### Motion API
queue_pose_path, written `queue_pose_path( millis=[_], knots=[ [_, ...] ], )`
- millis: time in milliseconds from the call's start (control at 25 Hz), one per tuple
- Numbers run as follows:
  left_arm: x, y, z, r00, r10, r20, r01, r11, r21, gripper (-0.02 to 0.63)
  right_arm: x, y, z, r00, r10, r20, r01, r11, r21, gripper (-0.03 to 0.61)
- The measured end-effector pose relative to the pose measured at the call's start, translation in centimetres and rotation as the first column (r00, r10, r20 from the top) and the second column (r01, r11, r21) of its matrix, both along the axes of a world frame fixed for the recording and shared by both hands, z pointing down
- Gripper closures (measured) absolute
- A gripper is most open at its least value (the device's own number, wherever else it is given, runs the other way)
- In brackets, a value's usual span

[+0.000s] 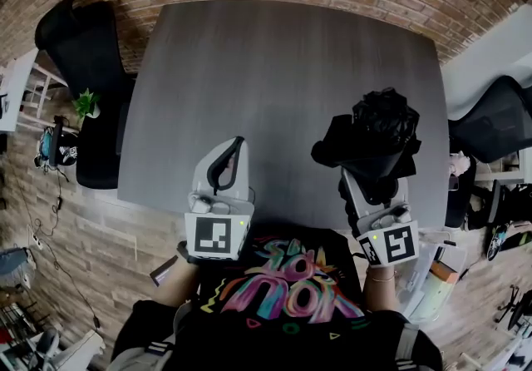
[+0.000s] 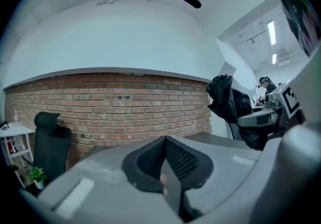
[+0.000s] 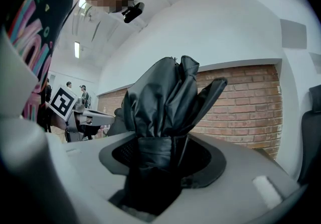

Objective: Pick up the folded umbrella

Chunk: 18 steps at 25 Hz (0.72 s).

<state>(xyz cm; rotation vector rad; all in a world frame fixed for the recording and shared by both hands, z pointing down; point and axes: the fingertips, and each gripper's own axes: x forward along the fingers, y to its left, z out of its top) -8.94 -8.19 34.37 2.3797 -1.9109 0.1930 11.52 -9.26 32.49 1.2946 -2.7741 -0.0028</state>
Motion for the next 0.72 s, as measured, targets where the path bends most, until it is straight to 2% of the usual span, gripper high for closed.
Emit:
queue_pose_path(
  millis=[720],
  knots=[
    [-0.7,-0.4,1.1,0.999,-0.034,-0.004,0.034,0.999,-0.029,0.612,0.5,-0.8,1.2,0.999,0.038,0.028,-0.037,0.999,-0.04,0.338]
  ],
)
